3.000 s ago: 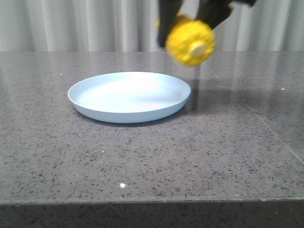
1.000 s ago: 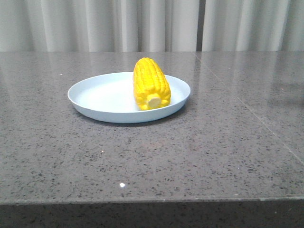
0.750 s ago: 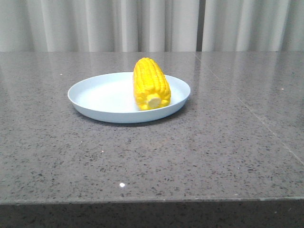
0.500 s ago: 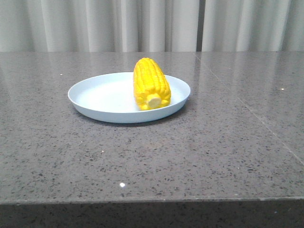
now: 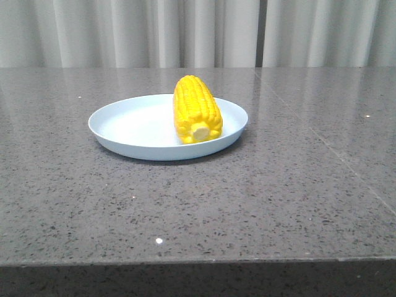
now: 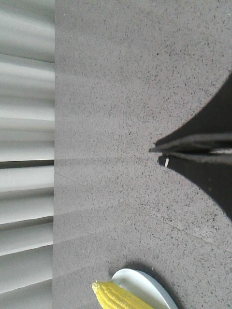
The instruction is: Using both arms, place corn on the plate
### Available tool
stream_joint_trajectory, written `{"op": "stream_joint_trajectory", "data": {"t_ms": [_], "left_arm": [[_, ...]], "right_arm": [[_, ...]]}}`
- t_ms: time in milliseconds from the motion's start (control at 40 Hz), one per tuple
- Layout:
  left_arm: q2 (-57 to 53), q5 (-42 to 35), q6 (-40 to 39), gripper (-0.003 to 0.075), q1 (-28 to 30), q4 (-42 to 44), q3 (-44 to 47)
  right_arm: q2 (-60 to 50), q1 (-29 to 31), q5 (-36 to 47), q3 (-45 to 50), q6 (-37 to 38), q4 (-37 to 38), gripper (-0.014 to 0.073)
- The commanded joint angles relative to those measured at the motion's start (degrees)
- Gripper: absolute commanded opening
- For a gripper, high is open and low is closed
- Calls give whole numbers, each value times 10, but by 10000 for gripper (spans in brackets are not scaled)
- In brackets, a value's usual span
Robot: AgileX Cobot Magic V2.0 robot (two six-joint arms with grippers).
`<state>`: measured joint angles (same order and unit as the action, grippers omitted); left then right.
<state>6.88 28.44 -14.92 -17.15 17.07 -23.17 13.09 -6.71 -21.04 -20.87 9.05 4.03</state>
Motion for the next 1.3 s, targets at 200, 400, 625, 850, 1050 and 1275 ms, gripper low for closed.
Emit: {"op": "stream_joint_trajectory", "data": {"t_ms": [200,400,625,850,1050,1275], "left_arm": [[6,-48,-5,-20,1,3,-15],[6,-48,-5,-20,1,3,-15],[6,-48,-5,-20,1,3,-15],[6,-48,-5,-20,1,3,-15],[2,-66,-4,-20,1,0,0],[-28,-119,110,-20,33,-120,41]], "right_arm": [[4,4,45,-14,-4,7,-62],[4,4,45,-14,-4,7,-62],[4,4,45,-14,-4,7,-62],[4,4,45,-14,-4,7,-62],[4,4,45,-14,-4,7,-62],[4,4,45,-14,-4,7,-62]]}}
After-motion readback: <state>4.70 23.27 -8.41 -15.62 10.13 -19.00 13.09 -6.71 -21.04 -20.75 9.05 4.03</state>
